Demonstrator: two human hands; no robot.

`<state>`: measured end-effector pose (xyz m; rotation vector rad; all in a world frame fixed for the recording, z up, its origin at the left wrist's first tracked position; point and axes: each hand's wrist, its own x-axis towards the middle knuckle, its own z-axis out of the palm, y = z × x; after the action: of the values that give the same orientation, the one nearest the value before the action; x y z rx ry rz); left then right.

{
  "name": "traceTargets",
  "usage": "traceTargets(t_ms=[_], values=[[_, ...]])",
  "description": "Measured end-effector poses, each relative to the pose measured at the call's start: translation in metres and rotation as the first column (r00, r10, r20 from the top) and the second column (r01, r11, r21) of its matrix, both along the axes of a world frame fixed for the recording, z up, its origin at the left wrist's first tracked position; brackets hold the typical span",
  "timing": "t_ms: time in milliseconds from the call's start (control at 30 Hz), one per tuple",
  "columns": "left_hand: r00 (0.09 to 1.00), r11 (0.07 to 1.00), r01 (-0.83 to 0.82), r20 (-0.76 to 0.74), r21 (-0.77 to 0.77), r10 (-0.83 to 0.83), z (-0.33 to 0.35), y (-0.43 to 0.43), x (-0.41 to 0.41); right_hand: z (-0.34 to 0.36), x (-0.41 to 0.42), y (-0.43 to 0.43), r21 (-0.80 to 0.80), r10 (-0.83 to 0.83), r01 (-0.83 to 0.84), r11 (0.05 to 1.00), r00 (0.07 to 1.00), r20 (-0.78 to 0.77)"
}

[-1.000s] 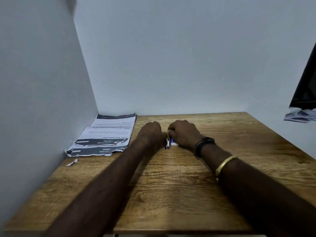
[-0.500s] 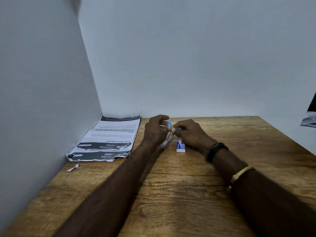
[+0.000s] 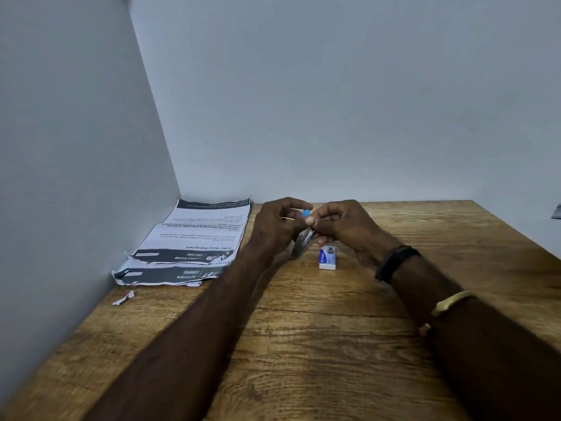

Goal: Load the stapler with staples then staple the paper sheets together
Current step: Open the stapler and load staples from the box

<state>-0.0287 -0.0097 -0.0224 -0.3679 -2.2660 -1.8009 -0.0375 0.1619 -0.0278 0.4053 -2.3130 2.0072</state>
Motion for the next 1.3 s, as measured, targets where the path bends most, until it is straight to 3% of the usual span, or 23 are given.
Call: traceTargets(t_ms=[200, 400, 500, 633, 767, 900, 1100, 1233, 1300], values=[[0.996, 0.995, -0.090, -0.005, 0.041, 0.090, 0.000, 0.008, 0.001, -0.004, -0.006, 0.001, 0.020, -0.109, 0.109, 0.994, 0.994, -0.003], [0.995, 0.961, -0.091, 0.050, 0.261, 0.081, -0.001, 0.001, -0.003, -0.005, -0.001, -0.001, -0.160, -0.127, 0.135, 0.978, 0.990, 0.063], [0.974, 0.926, -0.209, 0.152, 0.313, 0.169, -0.002, -0.001, -0.009, -0.004, 0.001, -0.007, -0.218, -0.212, 0.221, 0.951, 0.975, 0.067], [0.920, 0.923, -0.283, 0.346, 0.261, 0.184, -0.010, 0.002, -0.011, -0.003, 0.004, -0.013, -0.308, -0.334, 0.342, 0.888, 0.939, 0.077], [0.886, 0.813, -0.398, 0.408, 0.425, 0.221, -0.014, 0.006, -0.016, -0.003, 0.007, -0.016, -0.303, -0.341, 0.346, 0.888, 0.937, 0.070], [0.863, 0.688, -0.446, 0.478, 0.573, 0.163, -0.011, 0.003, -0.016, -0.006, 0.010, -0.020, -0.153, -0.251, 0.254, 0.955, 0.967, 0.034], [0.891, 0.641, -0.369, 0.453, 0.673, 0.037, -0.003, -0.003, -0.009, -0.002, 0.010, -0.019, -0.338, -0.221, 0.261, 0.904, 0.963, 0.154], [0.880, 0.794, -0.365, 0.457, 0.487, 0.125, -0.001, -0.005, -0.007, 0.001, 0.008, -0.011, -0.449, -0.194, 0.275, 0.850, 0.956, 0.218], [0.865, 0.887, -0.405, 0.407, 0.220, 0.294, -0.002, -0.009, -0.006, 0.002, 0.007, -0.007, -0.512, -0.159, 0.272, 0.815, 0.954, 0.253]])
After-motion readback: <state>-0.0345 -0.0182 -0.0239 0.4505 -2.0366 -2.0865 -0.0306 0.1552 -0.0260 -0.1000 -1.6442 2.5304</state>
